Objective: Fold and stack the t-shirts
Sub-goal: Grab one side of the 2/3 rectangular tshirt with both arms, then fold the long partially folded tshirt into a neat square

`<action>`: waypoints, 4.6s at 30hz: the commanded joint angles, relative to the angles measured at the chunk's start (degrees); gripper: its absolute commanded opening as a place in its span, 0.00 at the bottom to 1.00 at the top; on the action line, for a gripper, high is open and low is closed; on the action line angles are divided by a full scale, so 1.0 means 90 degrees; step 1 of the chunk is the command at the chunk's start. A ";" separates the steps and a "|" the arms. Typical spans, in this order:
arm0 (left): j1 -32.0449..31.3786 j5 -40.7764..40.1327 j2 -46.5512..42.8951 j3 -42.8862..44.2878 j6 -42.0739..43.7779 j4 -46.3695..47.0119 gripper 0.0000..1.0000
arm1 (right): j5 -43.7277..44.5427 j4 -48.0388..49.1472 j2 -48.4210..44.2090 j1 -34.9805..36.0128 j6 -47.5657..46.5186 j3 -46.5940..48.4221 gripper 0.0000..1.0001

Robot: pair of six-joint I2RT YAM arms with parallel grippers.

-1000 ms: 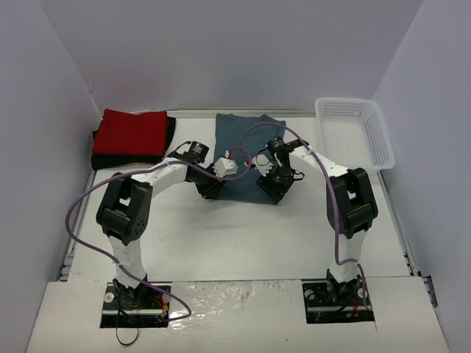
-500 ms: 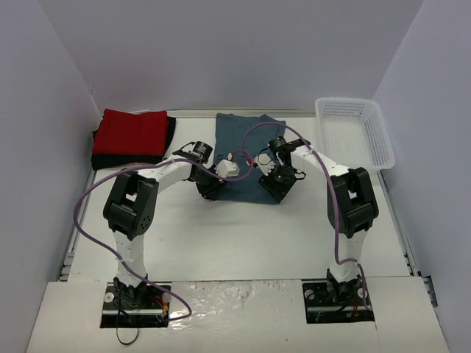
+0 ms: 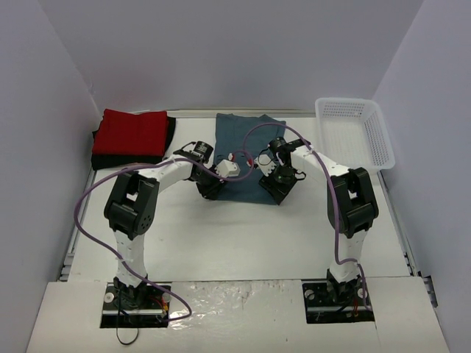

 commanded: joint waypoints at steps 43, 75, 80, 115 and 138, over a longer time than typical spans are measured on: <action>0.0208 0.0720 0.0285 0.0495 -0.0682 -0.1033 0.02 | -0.0955 -0.0270 0.0730 0.0930 -0.0508 -0.0370 0.43; 0.0052 0.1335 -0.2565 0.0104 0.0509 -0.3600 0.02 | -0.1051 -0.1831 -0.2511 0.1106 -0.0117 -0.0489 0.00; -0.0055 0.1559 -0.3297 0.0036 0.0684 -0.3952 0.02 | -0.1316 -0.2271 -0.3136 0.1106 -0.0283 -0.0235 0.00; 0.0462 -0.0256 -0.0907 0.2779 -0.0028 -0.2722 0.02 | -0.0613 -0.1861 0.0309 -0.0270 -0.1143 0.3143 0.00; 0.0843 -0.0998 -0.0230 0.3567 -0.0994 -0.1074 0.42 | -0.0231 -0.0690 0.1660 -0.0691 -0.0089 0.5218 0.92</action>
